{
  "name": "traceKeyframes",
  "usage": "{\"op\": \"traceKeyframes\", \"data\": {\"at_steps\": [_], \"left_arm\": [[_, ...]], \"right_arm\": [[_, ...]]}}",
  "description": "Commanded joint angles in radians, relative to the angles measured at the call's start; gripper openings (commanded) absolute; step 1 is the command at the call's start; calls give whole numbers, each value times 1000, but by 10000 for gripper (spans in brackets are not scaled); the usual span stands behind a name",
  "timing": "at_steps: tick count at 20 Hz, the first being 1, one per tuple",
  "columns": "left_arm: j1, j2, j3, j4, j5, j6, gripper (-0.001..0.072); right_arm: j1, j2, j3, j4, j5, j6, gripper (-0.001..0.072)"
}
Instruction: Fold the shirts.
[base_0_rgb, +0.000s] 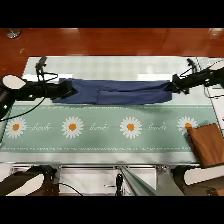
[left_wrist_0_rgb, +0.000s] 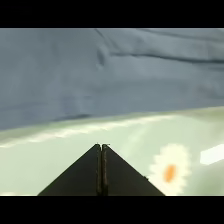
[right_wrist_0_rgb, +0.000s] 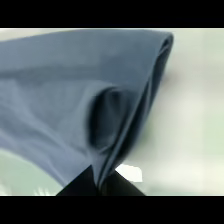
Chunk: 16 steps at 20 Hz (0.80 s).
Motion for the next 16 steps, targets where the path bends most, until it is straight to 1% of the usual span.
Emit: {"op": "traceKeyframes", "data": {"at_steps": [1,2,3,4,5,7,8,9,11,12,13,14,16], "left_arm": [[-132,-4,13,-189,40,109,24],[-191,-23,34,-169,95,105,24],[-254,-61,70,-134,145,73,23],[-315,-117,124,-76,172,45,23],[-370,-179,189,10,172,8,23],[-480,-309,334,186,147,-155,23],[-530,-375,407,234,137,-199,23],[-568,-435,470,245,123,-236,23],[-639,-548,586,243,80,-295,23],[-675,-597,633,207,49,-304,24],[-709,-636,663,135,14,-289,25],[-747,-669,686,57,-7,-239,24],[-822,-715,706,-25,5,-228,24]], "right_arm": [[-7,249,-80,-157,92,-30,25],[-10,352,-137,-161,89,-29,25],[-13,444,-188,-155,89,-29,25],[-13,542,-243,-144,89,-22,25],[-13,635,-291,-127,95,-8,25],[-13,790,-359,-111,121,39,25],[-13,852,-380,-112,136,64,25],[-13,905,-393,-113,142,90,26],[-13,985,-399,-101,144,133,26],[-13,1007,-399,-78,144,138,26],[-13,1020,-399,-47,157,129,26],[-13,1021,-399,-31,174,124,26],[-1,1021,-399,-31,174,124,25]]}}
